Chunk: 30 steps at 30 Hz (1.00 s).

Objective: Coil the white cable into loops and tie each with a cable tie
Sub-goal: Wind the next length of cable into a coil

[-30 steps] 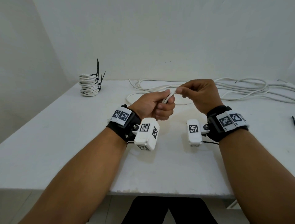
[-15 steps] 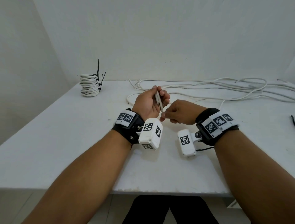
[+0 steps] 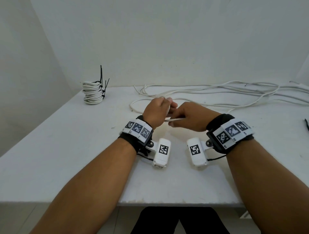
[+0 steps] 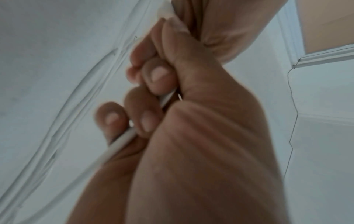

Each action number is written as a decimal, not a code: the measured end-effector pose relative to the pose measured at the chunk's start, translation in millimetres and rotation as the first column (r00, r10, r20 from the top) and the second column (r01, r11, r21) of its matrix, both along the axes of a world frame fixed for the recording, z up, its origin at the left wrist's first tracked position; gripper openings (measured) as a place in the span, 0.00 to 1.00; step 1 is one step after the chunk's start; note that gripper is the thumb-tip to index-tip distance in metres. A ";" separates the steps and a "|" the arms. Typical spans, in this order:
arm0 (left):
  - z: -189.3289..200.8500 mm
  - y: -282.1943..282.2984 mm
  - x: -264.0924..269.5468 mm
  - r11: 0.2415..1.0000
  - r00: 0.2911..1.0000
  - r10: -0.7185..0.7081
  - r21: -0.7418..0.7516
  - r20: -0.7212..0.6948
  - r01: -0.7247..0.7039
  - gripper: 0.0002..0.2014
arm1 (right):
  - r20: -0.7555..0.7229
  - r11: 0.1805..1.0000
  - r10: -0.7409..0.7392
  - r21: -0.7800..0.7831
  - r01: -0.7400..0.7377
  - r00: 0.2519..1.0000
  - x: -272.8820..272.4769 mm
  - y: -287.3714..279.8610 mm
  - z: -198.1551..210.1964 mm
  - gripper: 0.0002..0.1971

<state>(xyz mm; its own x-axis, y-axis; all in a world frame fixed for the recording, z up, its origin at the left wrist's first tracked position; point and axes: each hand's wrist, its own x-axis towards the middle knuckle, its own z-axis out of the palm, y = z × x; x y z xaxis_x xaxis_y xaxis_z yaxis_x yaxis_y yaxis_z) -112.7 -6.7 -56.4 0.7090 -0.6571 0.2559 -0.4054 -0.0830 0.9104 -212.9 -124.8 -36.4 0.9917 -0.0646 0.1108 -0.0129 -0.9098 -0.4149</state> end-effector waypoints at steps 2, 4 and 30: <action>4.1 2.7 -2.4 0.980 0.988 -0.077 0.193 0.130 0.051 0.20 | 0.134 0.996 -0.058 0.074 0.048 0.989 -1.7 -4.0 3.7 0.02; 7.8 5.0 -7.0 0.954 0.980 -0.199 0.230 0.012 0.191 0.20 | 0.237 0.987 -0.109 0.142 0.077 0.965 -3.1 -8.4 7.0 0.07; 17.0 6.0 8.4 0.879 0.868 -0.191 -0.474 -0.458 -0.057 0.14 | -0.197 1.000 0.015 -0.012 -0.017 0.980 2.8 9.6 4.2 0.14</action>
